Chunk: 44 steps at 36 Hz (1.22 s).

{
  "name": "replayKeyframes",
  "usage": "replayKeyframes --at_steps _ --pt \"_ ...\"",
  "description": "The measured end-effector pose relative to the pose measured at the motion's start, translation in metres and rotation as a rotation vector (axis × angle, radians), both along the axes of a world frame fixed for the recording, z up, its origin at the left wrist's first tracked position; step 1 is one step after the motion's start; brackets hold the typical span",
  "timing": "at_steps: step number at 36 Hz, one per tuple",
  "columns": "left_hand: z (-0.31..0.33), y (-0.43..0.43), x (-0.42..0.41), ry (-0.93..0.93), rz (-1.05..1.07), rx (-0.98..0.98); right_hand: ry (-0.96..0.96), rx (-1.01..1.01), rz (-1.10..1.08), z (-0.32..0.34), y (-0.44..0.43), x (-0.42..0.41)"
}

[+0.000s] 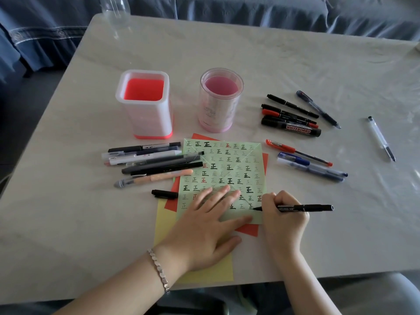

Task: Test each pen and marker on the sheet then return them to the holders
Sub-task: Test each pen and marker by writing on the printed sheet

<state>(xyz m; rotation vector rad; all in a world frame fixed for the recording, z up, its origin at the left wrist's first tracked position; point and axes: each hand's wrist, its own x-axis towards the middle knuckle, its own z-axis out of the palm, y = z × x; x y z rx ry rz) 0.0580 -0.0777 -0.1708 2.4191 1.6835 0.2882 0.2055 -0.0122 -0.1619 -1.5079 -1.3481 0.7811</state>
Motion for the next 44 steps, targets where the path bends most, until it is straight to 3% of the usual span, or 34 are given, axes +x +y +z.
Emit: replayKeyframes --at_steps 10,14,17,22,26,33,36,40,44 --pt "-0.002 -0.001 -0.001 -0.007 -0.021 -0.018 0.087 -0.018 -0.079 0.002 0.002 0.001" --pt "0.001 -0.001 -0.003 -0.188 0.016 0.005 0.111 -0.04 -0.082 0.006 0.003 0.002" --pt "0.007 -0.001 -0.014 -0.256 0.155 0.103 0.137 -0.073 -0.089 0.011 0.004 0.006" --pt "0.016 -0.006 -0.05 -0.147 0.386 0.244 0.119 -0.08 0.026 0.029 0.001 0.014" --pt "0.015 -0.014 -0.072 -0.035 0.42 0.218 0.136 -0.133 0.123 0.042 0.0 0.013" --pt "0.014 -0.019 -0.08 -0.116 0.484 0.188 0.394 -0.326 0.188 0.061 -0.006 0.002" --pt "0.024 -0.019 -0.073 -0.301 0.534 0.162 0.476 -0.346 0.229 0.072 -0.012 -0.005" --pt "0.044 -0.016 -0.057 -0.765 0.626 -0.063 0.53 -0.36 0.285 0.085 -0.02 -0.014" --pt "0.057 -0.013 -0.048 -0.98 0.663 -0.162 0.502 -0.374 0.321 0.091 -0.024 -0.021"
